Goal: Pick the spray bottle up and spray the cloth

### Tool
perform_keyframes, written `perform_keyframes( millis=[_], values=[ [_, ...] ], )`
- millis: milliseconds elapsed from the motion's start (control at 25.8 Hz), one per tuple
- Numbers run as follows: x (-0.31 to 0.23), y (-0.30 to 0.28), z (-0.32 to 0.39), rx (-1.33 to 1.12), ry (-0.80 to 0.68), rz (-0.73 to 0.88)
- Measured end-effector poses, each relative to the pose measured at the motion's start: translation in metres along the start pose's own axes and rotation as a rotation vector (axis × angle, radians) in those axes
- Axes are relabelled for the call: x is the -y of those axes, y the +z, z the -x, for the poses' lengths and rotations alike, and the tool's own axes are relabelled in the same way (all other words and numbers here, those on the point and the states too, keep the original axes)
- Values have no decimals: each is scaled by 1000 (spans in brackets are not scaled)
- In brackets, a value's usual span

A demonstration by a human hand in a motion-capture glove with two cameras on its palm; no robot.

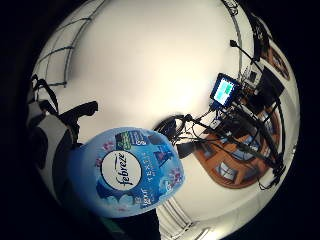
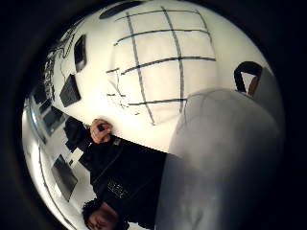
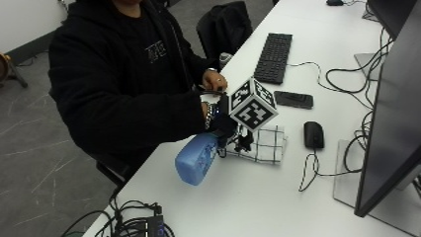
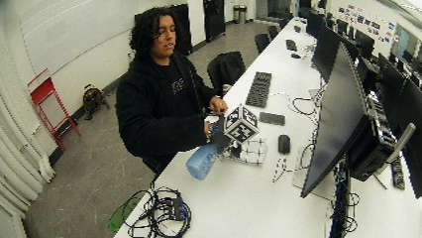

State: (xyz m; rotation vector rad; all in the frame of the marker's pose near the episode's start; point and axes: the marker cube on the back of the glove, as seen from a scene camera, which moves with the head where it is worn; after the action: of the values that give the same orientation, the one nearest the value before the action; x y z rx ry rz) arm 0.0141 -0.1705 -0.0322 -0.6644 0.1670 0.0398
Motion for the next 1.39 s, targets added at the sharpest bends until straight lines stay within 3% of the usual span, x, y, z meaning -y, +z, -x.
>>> perform_keyframes(
  millis=[658, 852, 1084, 1394],
  values=[
    [23, 16, 20, 4, -8, 31],
    [-1, -33, 40, 98, -132, -139],
    [0, -121, 91, 260, -291, -474],
    [-10, -141, 189, 636, -685, -673]
  ],
)
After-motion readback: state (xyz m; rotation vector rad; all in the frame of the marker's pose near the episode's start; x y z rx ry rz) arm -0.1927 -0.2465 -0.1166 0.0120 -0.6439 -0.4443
